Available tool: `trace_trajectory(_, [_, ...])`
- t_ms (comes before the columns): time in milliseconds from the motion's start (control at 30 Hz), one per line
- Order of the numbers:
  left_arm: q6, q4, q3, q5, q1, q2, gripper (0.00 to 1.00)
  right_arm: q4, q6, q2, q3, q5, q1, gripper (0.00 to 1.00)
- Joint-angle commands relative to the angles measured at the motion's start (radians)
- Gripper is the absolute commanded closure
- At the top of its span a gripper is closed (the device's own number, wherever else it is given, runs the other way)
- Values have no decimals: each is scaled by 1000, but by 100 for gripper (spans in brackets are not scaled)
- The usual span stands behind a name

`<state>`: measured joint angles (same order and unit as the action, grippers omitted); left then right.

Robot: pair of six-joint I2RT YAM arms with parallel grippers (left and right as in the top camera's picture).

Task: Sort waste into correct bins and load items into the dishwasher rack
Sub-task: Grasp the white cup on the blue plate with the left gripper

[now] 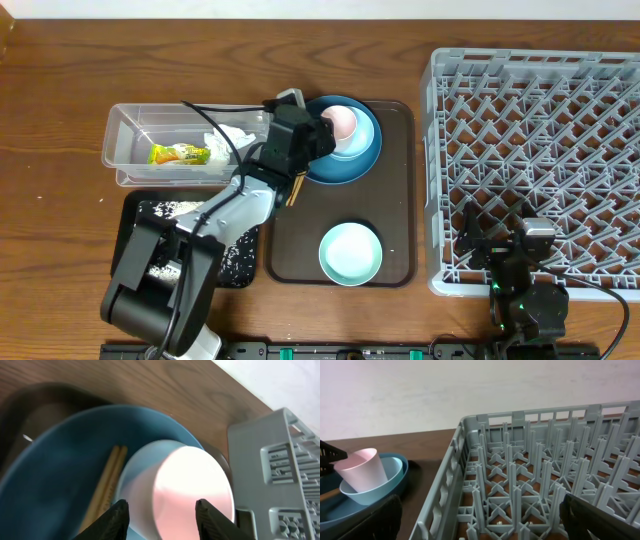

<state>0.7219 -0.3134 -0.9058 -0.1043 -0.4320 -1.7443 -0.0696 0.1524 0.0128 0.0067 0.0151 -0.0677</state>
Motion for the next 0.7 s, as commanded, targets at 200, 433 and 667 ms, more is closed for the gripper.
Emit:
trace_trajectory(200, [-14, 39, -30, 42, -18, -18, 68, -3, 3, -2, -2, 3, -10, 1])
trace_trajectory(433, [-14, 53, -30, 50, -17, -18, 80, -3, 3, -2, -2, 3, -10, 1])
trace_trajectory(667, [-14, 42, -30, 49, -17, -3, 94, -3, 3, -2, -2, 3, -10, 1])
